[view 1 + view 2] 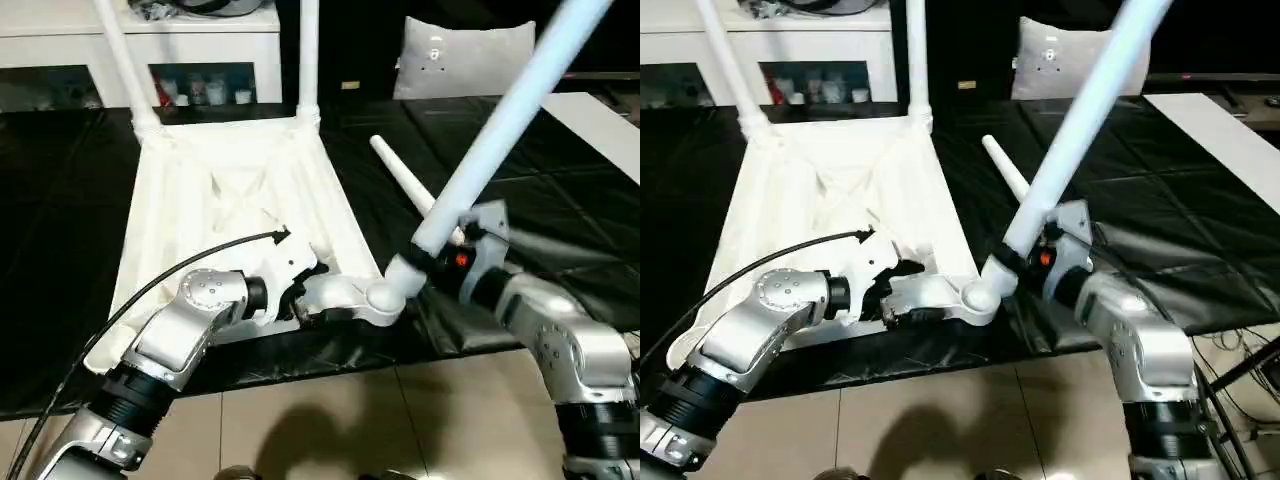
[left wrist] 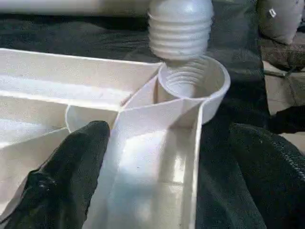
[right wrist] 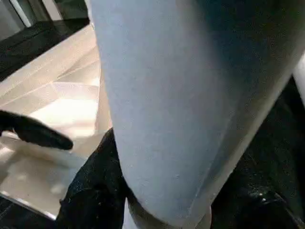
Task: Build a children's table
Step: Pick table leg, then insert table leg to table base
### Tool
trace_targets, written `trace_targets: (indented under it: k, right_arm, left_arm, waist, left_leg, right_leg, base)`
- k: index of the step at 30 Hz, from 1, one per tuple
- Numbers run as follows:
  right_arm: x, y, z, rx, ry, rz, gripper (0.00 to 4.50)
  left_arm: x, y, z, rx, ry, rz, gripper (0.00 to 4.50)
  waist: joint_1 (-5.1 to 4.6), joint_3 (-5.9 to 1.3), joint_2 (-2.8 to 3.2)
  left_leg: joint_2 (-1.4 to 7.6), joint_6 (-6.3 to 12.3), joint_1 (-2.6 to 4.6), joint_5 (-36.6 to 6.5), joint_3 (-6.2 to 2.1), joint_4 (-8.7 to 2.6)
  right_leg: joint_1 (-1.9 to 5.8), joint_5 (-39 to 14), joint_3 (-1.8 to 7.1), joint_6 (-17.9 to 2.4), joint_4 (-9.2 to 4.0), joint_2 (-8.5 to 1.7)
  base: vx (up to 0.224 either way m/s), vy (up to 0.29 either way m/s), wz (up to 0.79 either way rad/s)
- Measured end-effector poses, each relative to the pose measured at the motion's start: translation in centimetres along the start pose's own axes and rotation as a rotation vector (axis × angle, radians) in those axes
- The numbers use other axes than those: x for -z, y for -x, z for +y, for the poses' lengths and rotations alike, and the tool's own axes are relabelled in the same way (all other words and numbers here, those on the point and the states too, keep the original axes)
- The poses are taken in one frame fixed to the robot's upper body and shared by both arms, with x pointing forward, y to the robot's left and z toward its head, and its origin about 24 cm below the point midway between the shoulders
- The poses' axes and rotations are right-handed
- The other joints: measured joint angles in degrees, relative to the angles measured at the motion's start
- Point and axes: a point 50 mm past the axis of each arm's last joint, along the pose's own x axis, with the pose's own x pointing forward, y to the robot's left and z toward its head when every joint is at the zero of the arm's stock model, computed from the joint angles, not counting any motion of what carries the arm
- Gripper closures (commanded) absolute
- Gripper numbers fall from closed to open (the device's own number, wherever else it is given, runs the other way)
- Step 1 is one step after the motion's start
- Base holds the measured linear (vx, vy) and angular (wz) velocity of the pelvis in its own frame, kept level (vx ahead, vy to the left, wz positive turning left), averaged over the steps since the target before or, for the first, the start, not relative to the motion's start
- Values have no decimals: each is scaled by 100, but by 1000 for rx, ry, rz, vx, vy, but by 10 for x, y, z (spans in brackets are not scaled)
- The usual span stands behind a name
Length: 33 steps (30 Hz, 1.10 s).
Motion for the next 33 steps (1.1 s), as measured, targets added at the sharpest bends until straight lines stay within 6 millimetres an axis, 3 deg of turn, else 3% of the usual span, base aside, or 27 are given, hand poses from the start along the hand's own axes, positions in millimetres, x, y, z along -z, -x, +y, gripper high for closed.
trace_targets:
  k: [20,33]
  right_arm:
    - [0,-4,-4,-80,25,36,262]
    - [-9,-17,14,-305,153,104,262]
  left_arm:
    - [14,1,7,49,-19,106,209]
    - [13,6,6,64,-70,130,303]
  waist:
    - [-1,-4,10]
    - [1,-3,7]
  left_leg:
    - [0,0,14,0,0,-1]
    - [1,0,14,0,0,-1]
  right_leg:
    - [6,0,0,-1,1,0]
    - [11,1,0,-2,2,0]
  base:
    - [0,0,0]
    - [0,0,0]
